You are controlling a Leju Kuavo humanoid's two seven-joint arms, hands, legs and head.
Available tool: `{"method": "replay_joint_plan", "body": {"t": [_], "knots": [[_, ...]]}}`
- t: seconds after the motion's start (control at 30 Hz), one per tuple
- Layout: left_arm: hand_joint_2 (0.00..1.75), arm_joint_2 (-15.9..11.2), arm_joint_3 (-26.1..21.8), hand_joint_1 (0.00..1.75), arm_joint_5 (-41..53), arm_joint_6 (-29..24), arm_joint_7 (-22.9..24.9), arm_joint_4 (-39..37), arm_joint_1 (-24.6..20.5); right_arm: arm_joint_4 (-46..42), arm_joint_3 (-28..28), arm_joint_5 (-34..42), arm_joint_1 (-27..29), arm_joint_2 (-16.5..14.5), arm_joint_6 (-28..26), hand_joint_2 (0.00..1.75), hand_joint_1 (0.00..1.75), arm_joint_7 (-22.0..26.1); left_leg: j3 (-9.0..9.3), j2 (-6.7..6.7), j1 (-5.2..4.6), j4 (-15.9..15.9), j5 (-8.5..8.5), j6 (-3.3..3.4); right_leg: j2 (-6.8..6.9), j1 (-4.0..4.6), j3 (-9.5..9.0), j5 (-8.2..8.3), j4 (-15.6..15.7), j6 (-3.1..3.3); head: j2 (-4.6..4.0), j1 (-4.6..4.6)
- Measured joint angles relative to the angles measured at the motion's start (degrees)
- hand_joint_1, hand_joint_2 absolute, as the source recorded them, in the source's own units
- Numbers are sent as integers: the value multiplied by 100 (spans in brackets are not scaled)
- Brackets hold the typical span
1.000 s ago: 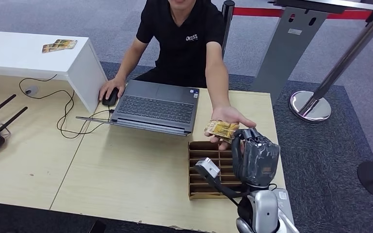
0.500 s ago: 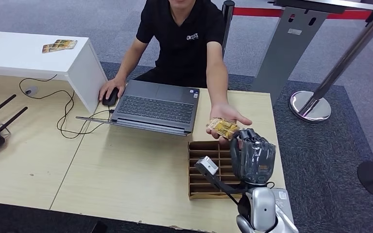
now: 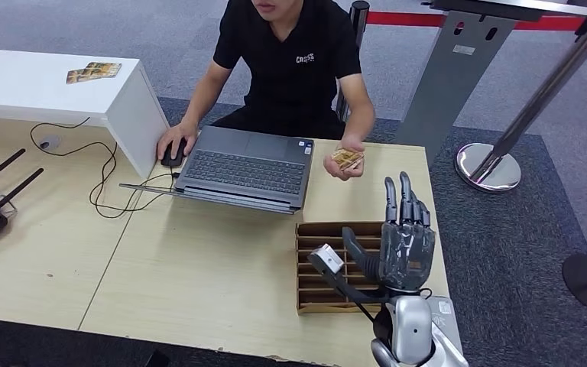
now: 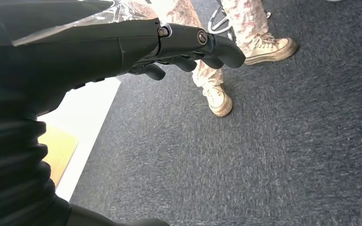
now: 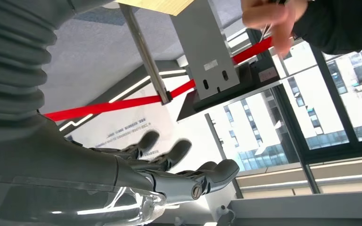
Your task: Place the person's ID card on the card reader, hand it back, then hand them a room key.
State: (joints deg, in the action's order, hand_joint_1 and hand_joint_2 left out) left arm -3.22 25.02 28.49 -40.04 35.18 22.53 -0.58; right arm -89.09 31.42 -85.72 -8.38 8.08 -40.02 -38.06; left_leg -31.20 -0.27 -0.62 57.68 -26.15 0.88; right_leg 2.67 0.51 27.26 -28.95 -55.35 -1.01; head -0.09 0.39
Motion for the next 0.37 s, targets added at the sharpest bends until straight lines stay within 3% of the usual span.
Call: {"method": "replay_joint_plan", "body": {"t": [0.17,0.23,0.27,0.33,0.37], "knots": [[175,-17,26,0,11,0,215,4,12,-271,7,49,115,-31,-4,0,0,0,0,0,0,0,0,0,0,0,1,0,0,0,0,0],[175,-18,17,0,68,0,343,9,27,-526,-23,225,288,-105,-7,0,0,310,0,0,1,0,0,0,0,0,2,0,0,0,0,0],[175,-18,4,0,116,0,390,10,35,-663,-64,413,409,-175,-8,0,0,665,1,0,1,0,-1,-1,0,0,4,-1,1,0,0,-1],[175,-12,-56,0,266,0,449,11,50,-929,-266,1126,746,-445,-9,0,0,1977,-1,-3,4,0,-2,-2,1,2,4,-4,1,2,0,-1],[175,-10,-75,0,306,0,456,11,54,-987,-328,1329,843,-527,-9,0,0,2366,-1,-4,4,0,-2,-2,2,3,5,-5,1,3,0,-1]]}}
